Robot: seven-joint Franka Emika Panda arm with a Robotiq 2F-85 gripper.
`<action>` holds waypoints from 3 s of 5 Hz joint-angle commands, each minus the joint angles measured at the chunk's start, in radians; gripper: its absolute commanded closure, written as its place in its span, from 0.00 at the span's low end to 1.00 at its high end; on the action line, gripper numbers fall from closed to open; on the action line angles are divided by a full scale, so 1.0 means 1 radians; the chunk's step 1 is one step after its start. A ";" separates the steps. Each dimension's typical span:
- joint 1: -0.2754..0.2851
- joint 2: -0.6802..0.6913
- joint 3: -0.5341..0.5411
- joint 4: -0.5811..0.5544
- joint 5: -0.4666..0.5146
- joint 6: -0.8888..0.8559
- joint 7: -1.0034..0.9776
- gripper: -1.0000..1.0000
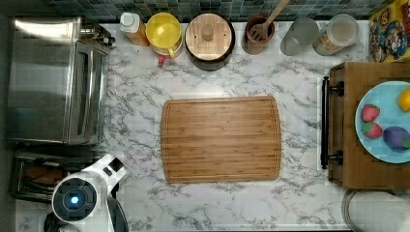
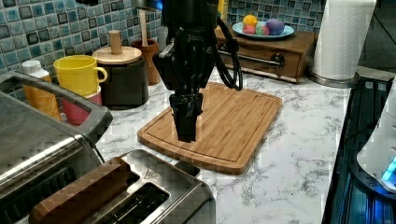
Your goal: Turn on the toaster.
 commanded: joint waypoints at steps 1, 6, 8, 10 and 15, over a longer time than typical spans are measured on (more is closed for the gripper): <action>0.010 0.143 0.083 0.080 -0.117 0.049 0.156 1.00; 0.013 0.407 0.041 0.193 -0.272 0.112 0.338 1.00; 0.022 0.607 -0.027 0.208 -0.437 0.095 0.486 1.00; -0.024 0.562 -0.035 0.123 -0.330 0.147 0.352 1.00; -0.012 0.560 -0.047 0.123 -0.323 0.146 0.347 1.00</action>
